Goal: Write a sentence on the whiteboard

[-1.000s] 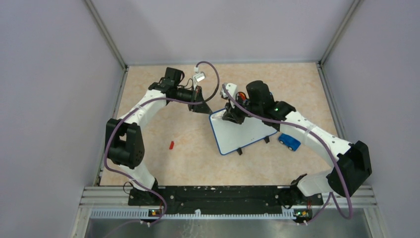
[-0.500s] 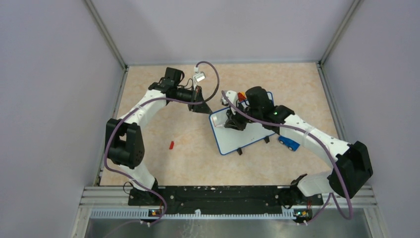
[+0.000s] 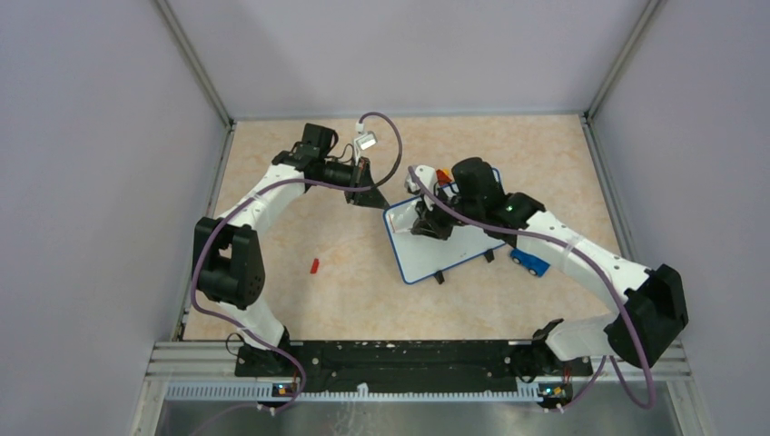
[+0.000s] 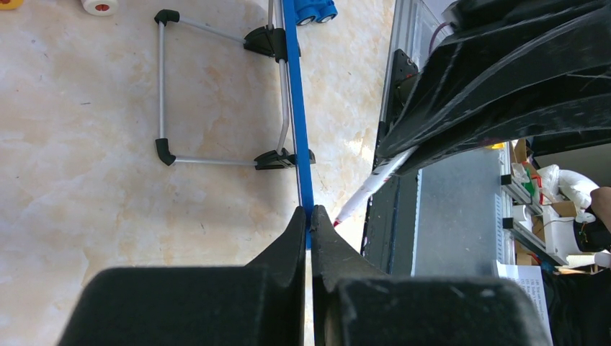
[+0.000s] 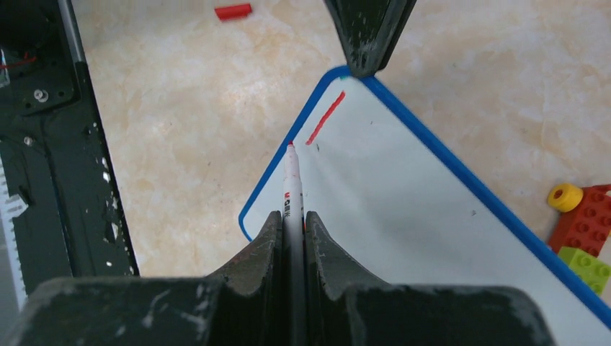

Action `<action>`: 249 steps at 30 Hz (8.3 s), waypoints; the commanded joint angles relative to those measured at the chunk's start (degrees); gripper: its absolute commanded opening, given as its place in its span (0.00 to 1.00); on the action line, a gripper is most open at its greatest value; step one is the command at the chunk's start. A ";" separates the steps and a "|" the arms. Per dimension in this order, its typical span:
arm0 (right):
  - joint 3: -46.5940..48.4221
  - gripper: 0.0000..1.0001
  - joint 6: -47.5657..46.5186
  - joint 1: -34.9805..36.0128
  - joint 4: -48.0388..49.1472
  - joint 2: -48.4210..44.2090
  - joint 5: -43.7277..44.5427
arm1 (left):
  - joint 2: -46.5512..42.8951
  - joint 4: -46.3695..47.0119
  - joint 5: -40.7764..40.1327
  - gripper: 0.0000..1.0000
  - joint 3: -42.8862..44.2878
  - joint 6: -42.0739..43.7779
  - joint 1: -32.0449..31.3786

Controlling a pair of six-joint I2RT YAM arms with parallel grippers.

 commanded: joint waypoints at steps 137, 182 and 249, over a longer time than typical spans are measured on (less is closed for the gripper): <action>0.56 0.00 4.98 -2.94 5.05 -1.84 1.88 | -2.90 2.21 1.35 0.00 -2.21 -0.35 -0.43; -1.07 0.00 3.00 -1.44 3.00 -1.78 5.15 | -2.81 2.22 1.40 0.00 -1.77 -0.29 -0.52; -0.21 0.00 6.63 -6.28 3.95 -4.25 -0.75 | -3.87 2.38 0.49 0.00 -2.28 -0.42 -0.56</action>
